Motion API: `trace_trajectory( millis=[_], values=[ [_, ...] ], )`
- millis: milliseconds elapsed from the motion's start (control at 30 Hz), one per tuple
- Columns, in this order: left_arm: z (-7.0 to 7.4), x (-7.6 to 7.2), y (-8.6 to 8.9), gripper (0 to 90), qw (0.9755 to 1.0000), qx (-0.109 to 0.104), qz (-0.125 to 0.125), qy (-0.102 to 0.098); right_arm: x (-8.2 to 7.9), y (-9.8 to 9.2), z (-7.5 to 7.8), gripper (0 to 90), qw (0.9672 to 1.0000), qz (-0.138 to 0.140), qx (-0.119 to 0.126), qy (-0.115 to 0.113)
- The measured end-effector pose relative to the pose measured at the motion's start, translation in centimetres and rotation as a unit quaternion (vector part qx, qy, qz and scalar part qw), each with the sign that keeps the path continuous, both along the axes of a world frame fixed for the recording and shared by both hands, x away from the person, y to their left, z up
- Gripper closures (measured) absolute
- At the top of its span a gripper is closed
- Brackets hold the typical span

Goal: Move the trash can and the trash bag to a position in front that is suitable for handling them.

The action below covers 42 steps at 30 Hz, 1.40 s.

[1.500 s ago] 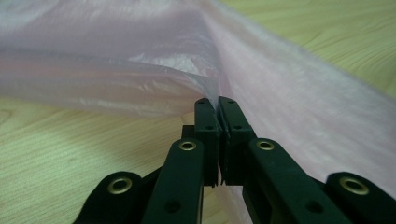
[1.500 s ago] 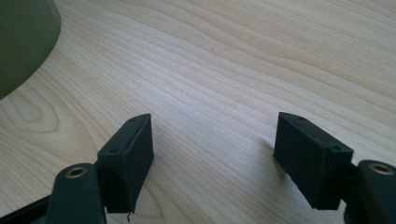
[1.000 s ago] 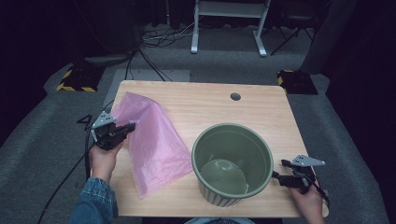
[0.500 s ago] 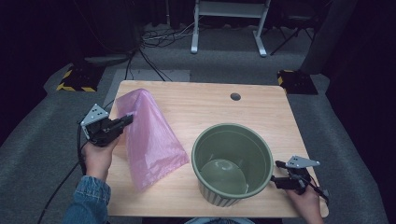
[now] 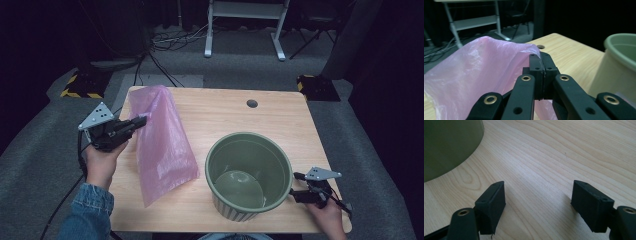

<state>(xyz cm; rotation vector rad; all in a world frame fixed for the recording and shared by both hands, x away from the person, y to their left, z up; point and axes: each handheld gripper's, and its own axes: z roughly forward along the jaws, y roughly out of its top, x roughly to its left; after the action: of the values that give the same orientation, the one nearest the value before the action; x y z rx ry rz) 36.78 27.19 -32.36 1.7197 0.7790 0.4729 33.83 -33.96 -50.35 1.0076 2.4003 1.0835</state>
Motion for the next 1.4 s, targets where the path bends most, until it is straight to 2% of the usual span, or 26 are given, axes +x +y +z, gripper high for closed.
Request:
trace_trajectory(
  millis=[233, 267, 400, 667, 867, 967, 1033, 1067, 1167, 1233, 1300, 1333, 1367, 1400],
  values=[
    [1.9, 0.3, 0.1, 89.5, 0.9988, -0.005, -0.048, -0.008, 0.0, 0.0, 0.0, 26.6, 1.0000, 0.001, -0.001, 0.000],
    [1.9, 0.3, 0.1, 89.5, 0.9988, -0.005, -0.048, -0.008, 0.0, 0.0, 0.0, 26.6, 1.0000, 0.001, -0.001, 0.000],
    [3.0, 0.2, 0.2, 89.4, 0.9970, -0.012, -0.074, -0.017, 0.0, 0.0, 0.0, 26.3, 1.0000, 0.004, -0.001, 0.000],
    [4.6, 0.1, 0.0, 89.5, 0.9945, -0.008, -0.102, -0.026, 0.0, 0.0, 0.0, 25.8, 1.0000, 0.006, -0.001, 0.000],
    [5.9, 0.2, -0.1, 89.4, 0.9946, -0.018, -0.099, -0.025, 0.0, 0.0, 0.0, 25.6, 1.0000, 0.006, -0.001, 0.000],
    [7.2, 0.0, -0.3, 89.5, 0.9933, -0.015, -0.109, -0.035, 0.0, 0.0, 0.0, 25.6, 1.0000, 0.006, -0.001, 0.000],
    [7.5, 0.0, -0.4, 89.4, 0.9931, -0.014, -0.110, -0.039, 0.0, 0.0, 0.0, 25.6, 1.0000, 0.006, -0.001, 0.000],
    [8.1, -0.1, -0.6, 89.5, 0.9923, -0.011, -0.116, -0.043, 0.0, 0.0, 0.0, 25.6, 1.0000, 0.006, -0.001, 0.000],
    [8.6, -0.1, -0.8, 89.6, 0.9911, -0.008, -0.124, -0.047, 0.0, 0.0, 0.0, 25.5, 1.0000, 0.007, -0.002, 0.000],
    [9.3, 0.0, -1.3, 89.6, 0.9884, -0.006, -0.142, -0.053, -0.1, 0.0, 0.0, 25.5, 1.0000, 0.008, -0.002, 0.000],
    [9.5, 0.1, -1.4, 89.6, 0.9877, -0.005, -0.147, -0.054, -0.1, 0.0, 0.0, 25.4, 1.0000, 0.007, -0.002, 0.000],
    [10.0, 0.2, -1.6, 89.5, 0.9862, -0.009, -0.154, -0.059, -0.1, 0.0, 0.0, 25.4, 1.0000, 0.007, -0.002, 0.000],
    [10.0, 0.2, -1.6, 89.5, 0.9862, -0.009, -0.154, -0.059, -0.1, 0.0, 0.0, 25.4, 1.0000, 0.007, -0.002, 0.000],
    [10.6, 0.5, -1.6, 89.5, 0.9852, -0.016, -0.158, -0.064, -0.1, 0.0, 0.0, 25.4, 1.0000, 0.007, -0.002, 0.000]
  ],
)
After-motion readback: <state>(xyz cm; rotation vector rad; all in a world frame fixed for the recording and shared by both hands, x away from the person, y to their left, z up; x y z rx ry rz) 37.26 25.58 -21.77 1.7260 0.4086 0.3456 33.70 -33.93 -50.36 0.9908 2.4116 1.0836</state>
